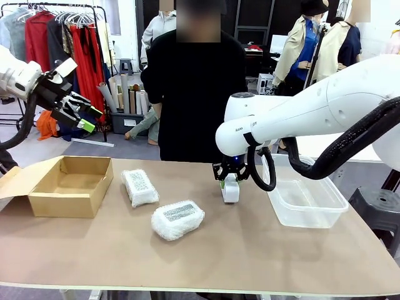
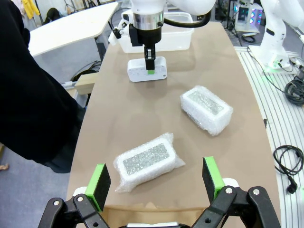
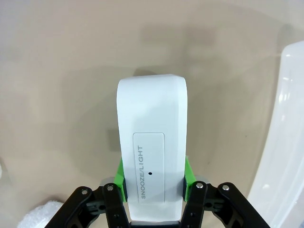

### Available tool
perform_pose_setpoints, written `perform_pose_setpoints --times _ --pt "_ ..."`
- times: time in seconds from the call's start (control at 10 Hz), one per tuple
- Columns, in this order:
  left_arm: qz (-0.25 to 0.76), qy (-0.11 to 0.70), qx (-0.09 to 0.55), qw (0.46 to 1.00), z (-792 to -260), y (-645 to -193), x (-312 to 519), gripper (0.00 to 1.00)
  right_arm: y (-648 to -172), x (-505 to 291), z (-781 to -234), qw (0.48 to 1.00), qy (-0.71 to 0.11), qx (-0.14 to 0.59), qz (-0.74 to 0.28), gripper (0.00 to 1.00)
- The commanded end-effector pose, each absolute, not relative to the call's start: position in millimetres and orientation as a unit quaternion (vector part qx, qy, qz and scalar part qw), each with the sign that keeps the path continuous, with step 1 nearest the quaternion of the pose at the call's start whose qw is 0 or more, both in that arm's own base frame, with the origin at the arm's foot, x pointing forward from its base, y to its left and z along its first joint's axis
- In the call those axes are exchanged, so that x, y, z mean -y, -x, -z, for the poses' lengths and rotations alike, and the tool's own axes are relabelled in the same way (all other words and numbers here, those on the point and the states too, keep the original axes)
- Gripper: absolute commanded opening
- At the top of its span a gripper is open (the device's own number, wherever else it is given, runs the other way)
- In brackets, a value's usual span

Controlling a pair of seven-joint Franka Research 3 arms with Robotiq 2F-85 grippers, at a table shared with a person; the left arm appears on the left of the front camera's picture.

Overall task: Separate and place wrapped and unwrapped clocks.
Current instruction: Pick up the Digital clock indicated by the person.

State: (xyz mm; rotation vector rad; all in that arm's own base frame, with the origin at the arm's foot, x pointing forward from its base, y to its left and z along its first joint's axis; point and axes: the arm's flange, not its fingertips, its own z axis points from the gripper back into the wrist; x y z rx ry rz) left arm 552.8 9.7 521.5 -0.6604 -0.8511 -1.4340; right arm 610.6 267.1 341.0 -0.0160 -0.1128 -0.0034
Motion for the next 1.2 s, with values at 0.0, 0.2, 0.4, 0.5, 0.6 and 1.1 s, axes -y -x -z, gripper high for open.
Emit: perform_pose_setpoints --times 0.0,0.2,0.4,0.5,0.6,1.1 --pt "0.626 0.286 0.37 0.624 -523.0 -551.2 -10.9 1.0 -611.3 -266.3 -364.3 0.998 0.015 0.064 -0.006 0.0" --pt "0.626 0.286 0.37 0.624 -523.0 -551.2 -10.9 1.0 -606.4 -267.0 -392.6 0.997 0.002 0.074 -0.018 0.0" --pt "0.626 0.286 0.37 0.624 -523.0 -551.2 -10.9 1.0 -600.3 -270.1 -432.9 0.996 -0.01 0.088 -0.017 0.0" --pt "0.626 0.286 0.37 0.624 -523.0 -551.2 -10.9 1.0 -598.0 -271.8 -451.9 0.995 -0.015 0.094 -0.026 0.0" --pt "0.626 0.286 0.37 0.624 -523.0 -551.2 -10.9 1.0 -592.5 -277.6 -469.1 0.995 -0.022 0.098 -0.03 0.0" --pt "0.626 0.286 0.37 0.624 -523.0 -551.2 -10.9 1.0 -570.0 -297.9 -558.0 0.99 -0.038 0.135 -0.033 0.0"
